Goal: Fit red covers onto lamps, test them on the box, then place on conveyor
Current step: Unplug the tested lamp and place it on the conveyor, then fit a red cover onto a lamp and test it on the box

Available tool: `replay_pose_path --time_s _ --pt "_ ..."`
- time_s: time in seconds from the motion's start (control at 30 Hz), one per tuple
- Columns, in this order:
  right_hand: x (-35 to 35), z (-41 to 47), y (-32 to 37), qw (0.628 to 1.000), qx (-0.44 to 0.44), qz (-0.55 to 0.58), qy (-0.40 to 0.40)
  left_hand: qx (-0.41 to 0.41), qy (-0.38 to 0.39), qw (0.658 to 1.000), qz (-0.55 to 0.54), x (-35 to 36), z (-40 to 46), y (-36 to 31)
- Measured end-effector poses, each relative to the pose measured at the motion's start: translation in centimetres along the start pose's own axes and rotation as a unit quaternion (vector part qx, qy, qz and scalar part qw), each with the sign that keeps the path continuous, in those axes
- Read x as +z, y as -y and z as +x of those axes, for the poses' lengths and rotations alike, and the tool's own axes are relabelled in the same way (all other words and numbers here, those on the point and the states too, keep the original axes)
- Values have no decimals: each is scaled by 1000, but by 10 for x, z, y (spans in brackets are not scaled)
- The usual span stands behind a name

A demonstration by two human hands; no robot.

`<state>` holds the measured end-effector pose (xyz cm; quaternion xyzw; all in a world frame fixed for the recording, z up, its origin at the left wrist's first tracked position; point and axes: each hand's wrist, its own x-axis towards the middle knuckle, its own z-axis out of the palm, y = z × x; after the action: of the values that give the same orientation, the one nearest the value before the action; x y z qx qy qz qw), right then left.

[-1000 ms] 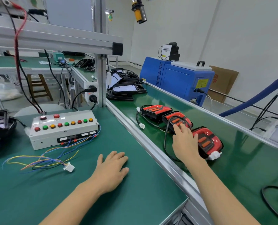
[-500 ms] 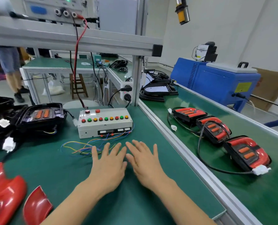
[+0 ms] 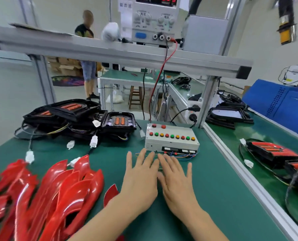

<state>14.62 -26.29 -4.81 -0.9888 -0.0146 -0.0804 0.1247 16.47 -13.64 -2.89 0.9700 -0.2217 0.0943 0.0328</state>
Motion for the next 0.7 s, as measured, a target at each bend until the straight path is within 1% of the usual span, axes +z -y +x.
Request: replay_pose_path --time_s 0.1,0.2,0.3,0.4,0.5,0.57,0.7 --pt "-1 7 12 1000 -19 -12 -4 -21 -33 999 -4 -12 1 19" --pt "-4 17 24 999 -33 14 -7 -45 -74 996 -5 -24 3 43" --pt "-6 28 37 998 -37 38 26 -80 -118 990 4 -38 9 71" --pt "-7 37 51 996 -32 54 62 -120 -154 980 48 -54 20 107" --pt "-8 41 62 996 -42 63 53 -175 -156 968 90 -68 32 150" --pt "-9 41 67 995 -51 73 42 -206 -139 961 122 -70 36 178" --pt "-9 43 73 994 -57 84 37 -229 -107 957 145 -63 40 216"
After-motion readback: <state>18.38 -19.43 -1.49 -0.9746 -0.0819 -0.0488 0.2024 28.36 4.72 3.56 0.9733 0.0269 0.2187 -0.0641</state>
